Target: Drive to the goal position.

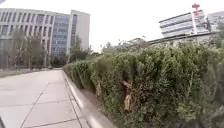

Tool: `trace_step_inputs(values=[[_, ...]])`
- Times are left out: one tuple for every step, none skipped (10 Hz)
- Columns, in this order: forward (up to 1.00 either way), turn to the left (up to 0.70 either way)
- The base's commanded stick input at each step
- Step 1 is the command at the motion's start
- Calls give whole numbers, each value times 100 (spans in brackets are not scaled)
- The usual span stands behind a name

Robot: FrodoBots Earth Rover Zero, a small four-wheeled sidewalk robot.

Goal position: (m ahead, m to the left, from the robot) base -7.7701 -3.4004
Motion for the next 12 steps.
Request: trace_step_inputs(values=[[5, 0], [5, 0], [5, 0], [5, 0], [5, 0], [5, 0], [5, 0], [5, 0], [5, 0], [5, 0], [5, 0], [5, 0]])
